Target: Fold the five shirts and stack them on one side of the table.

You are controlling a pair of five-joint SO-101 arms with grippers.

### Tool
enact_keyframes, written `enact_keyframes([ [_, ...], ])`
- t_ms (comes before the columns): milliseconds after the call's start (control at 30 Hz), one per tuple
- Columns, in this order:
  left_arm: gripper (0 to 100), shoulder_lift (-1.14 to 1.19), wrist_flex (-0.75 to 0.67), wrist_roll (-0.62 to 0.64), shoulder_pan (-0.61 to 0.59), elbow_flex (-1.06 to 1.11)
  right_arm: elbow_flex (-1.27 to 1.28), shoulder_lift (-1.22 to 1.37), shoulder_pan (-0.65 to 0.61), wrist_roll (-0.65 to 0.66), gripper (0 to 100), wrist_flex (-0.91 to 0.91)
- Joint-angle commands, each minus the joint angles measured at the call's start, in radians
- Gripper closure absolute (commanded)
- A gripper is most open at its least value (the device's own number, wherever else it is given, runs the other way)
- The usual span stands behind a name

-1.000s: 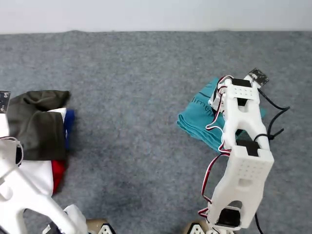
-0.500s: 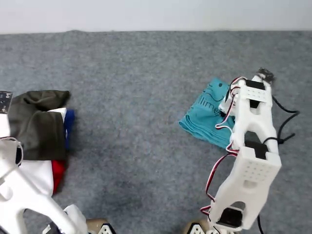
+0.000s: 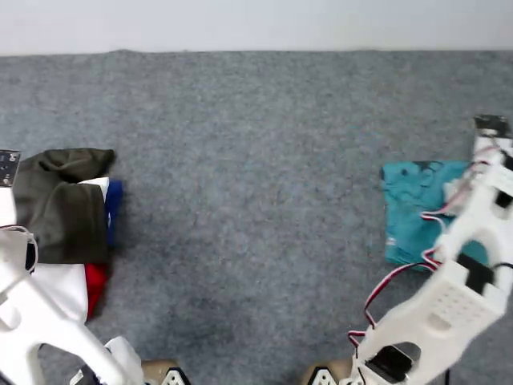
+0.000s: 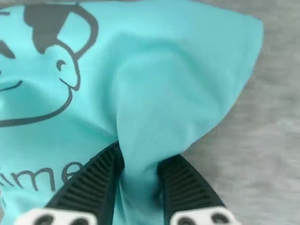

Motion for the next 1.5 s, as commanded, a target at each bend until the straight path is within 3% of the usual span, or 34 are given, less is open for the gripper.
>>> enact_keyframes([
  [0,97,-0.025,-0.017,-0.003,0.008,-0.002,-0.018,-0.07,0.099,0.084,98.9,-0.071],
  [400,97,-0.025,-0.015,-0.002,0.008,-0.002,-0.018,-0.021,0.185,0.166,97.6,-0.17],
  [500,97,-0.025,-0.015,-0.002,0.008,-0.002,-0.018,-0.038,0.185,0.138,89.5,-0.168],
  [600,97,-0.025,-0.015,-0.002,0.008,-0.002,-0.018,-0.067,0.186,0.031,80.0,-0.166],
  [700,97,-0.025,-0.015,-0.002,0.008,-0.002,-0.018,-0.102,0.18,0.002,76.8,-0.166],
  [867,97,-0.025,-0.015,-0.002,0.008,-0.002,-0.018,-0.16,0.171,0.002,76.8,-0.151],
  [1000,97,-0.025,-0.014,-0.002,0.008,-0.002,-0.018,-0.219,0.14,0.002,77.9,0.005],
  [1167,97,-0.026,-0.014,-0.002,0.008,-0.002,-0.018,-0.263,0.082,0.002,99.0,0.196],
  [1333,97,-0.031,-0.014,-0.002,0.008,-0.002,-0.015,-0.265,0.05,-0.002,98.2,0.329],
  [1467,97,-0.031,-0.014,-0.002,0.006,-0.002,0.0,-0.26,0.05,-0.003,98.9,0.323],
])
